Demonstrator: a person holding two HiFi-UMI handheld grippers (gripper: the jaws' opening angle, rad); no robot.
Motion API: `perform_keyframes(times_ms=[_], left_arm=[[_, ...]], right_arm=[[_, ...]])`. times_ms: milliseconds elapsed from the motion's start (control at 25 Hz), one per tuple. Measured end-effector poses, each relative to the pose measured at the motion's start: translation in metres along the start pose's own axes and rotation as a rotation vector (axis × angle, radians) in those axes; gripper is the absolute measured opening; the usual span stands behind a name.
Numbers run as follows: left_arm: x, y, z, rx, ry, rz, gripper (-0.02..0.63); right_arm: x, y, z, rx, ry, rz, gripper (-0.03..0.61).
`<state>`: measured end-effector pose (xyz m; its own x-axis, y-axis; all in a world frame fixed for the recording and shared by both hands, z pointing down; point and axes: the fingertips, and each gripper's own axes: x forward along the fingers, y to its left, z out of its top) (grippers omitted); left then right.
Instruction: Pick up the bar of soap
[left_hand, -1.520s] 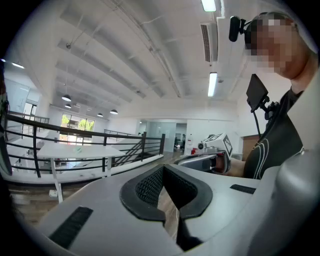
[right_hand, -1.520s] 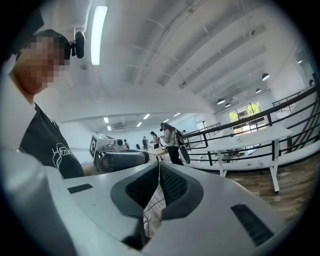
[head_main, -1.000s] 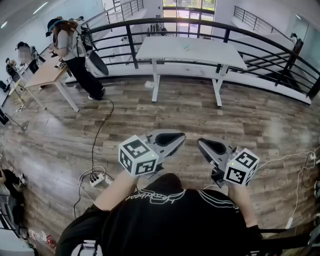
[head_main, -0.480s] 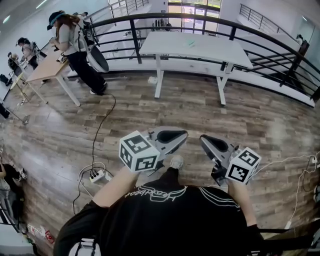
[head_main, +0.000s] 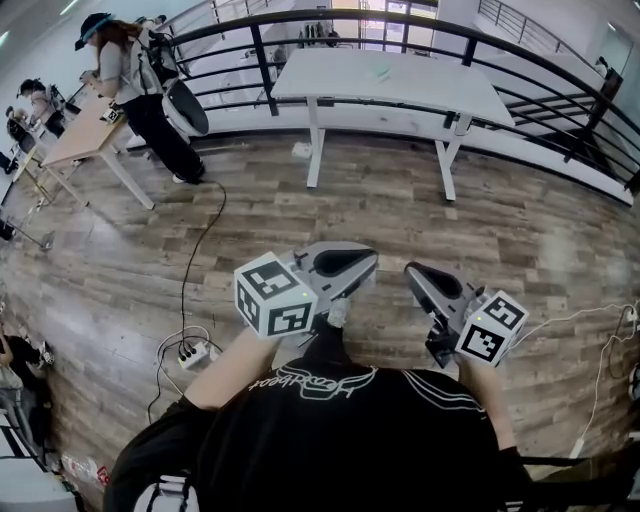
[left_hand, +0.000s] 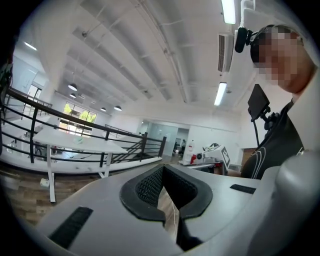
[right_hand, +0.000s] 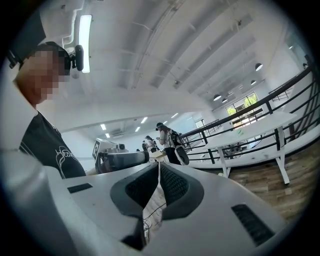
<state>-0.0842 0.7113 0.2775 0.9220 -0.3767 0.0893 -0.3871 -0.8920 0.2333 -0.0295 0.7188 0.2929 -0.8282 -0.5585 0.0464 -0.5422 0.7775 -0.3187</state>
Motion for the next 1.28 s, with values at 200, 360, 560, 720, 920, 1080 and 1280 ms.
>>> perform_keyframes(times_ms=[200,360,560,720,920,1080,1280], left_arm=[[0.014,0.074,0.015,0.007,0.015,-0.007,0.008],[0.031,0.150,0.038,-0.022,0.020,-0.025,0.008],[0.062,0.261,0.072,-0.028,0.035,-0.037,0.008],[0.081,0.338,0.099,-0.004,0.039,-0.062,0.008],[0.098,0.417,0.123,-0.004,0.009,-0.106,0.008],[0.104,0.455,0.120,0.010,0.016,-0.130,0.008],[0.107,0.485,0.119,-0.001,0.014,-0.116,0.008]], right_arm=[[0.058,-0.051,0.014,0.024,0.015,-0.007,0.017],[0.115,-0.102,0.038,0.044,0.035,-0.027,0.017],[0.190,-0.178,0.086,0.048,0.029,-0.055,0.017],[0.247,-0.233,0.117,0.028,0.019,-0.086,0.017],[0.311,-0.288,0.137,-0.004,0.027,-0.107,0.017],[0.343,-0.313,0.137,-0.024,0.040,-0.126,0.017],[0.360,-0.335,0.135,-0.041,0.062,-0.136,0.017]])
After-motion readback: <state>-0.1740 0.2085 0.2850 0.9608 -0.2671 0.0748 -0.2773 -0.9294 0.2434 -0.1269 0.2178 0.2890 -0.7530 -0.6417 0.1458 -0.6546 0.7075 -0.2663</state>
